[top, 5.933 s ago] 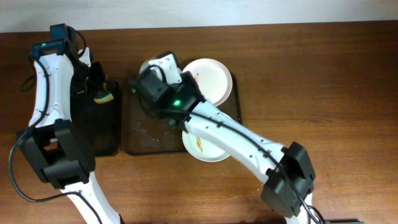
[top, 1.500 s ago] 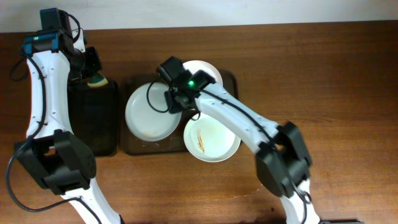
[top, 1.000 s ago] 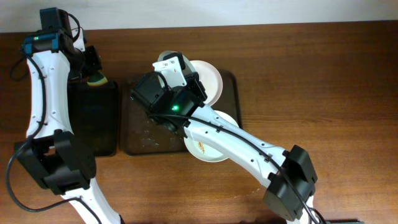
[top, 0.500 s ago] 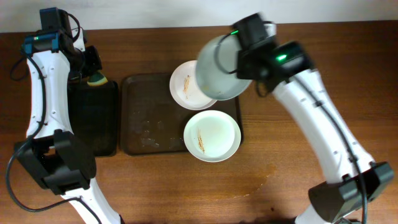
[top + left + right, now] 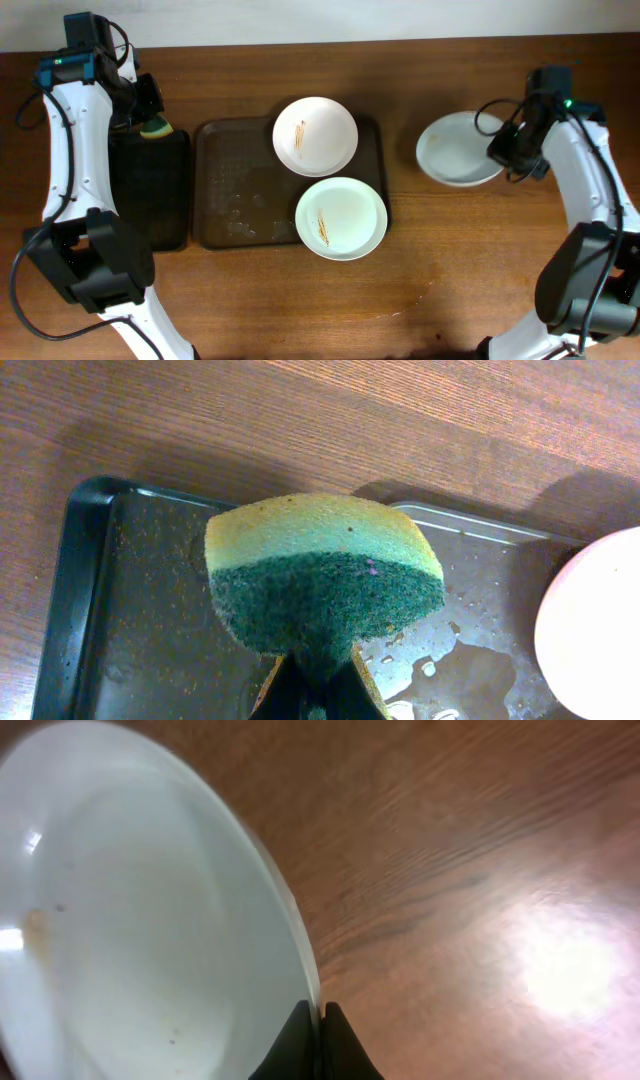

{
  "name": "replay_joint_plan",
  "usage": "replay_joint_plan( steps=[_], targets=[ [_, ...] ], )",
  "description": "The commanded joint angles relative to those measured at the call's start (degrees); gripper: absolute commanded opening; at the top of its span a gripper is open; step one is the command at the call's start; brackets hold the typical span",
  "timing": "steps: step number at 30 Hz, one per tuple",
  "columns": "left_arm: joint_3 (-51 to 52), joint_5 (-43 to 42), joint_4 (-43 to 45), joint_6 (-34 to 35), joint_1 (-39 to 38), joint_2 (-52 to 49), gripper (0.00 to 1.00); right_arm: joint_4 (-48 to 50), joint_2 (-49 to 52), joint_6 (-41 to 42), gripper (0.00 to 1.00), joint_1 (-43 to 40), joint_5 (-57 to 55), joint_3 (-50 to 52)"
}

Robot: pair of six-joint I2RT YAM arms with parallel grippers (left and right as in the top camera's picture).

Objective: Clean dirty plates on tray and stack at the side
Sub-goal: 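Carry the cleaned left plate with the right gripper to the table's right side, then grasp the top plate with the right gripper and pull it left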

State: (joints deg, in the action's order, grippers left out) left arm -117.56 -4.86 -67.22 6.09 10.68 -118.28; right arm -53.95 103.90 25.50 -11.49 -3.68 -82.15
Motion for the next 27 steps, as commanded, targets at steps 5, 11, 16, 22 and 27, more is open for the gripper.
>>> replay_joint_plan(
  steps=[5, 11, 16, 22, 27],
  targets=[
    [-0.68, 0.17, 0.28, 0.74, 0.09, 1.62, 0.01, 10.21, 1.38, 0.63, 0.76, -0.17, 4.68, 10.47],
    [-0.68, 0.15, 0.68, 0.74, 0.09, 1.62, 0.01, 4.98, 1.14, -3.23, 0.9, 2.62, 21.22, -6.75],
    [-0.68, -0.24, 0.94, 0.74, -0.35, 1.62, 0.01, 9.99, 2.49, 1.16, 0.74, 15.61, 15.02, -13.11],
    [-0.68, -0.22, 2.73, 0.74, -2.19, 1.55, 0.01, 20.09, 15.1, 4.17, 0.65, 26.18, 12.17, -13.11],
    [-0.68, -0.24, 3.37, 0.74, -2.43, 0.85, 0.01, 24.04, 21.59, 5.81, 0.48, 28.85, 12.68, -13.14]
  ],
)
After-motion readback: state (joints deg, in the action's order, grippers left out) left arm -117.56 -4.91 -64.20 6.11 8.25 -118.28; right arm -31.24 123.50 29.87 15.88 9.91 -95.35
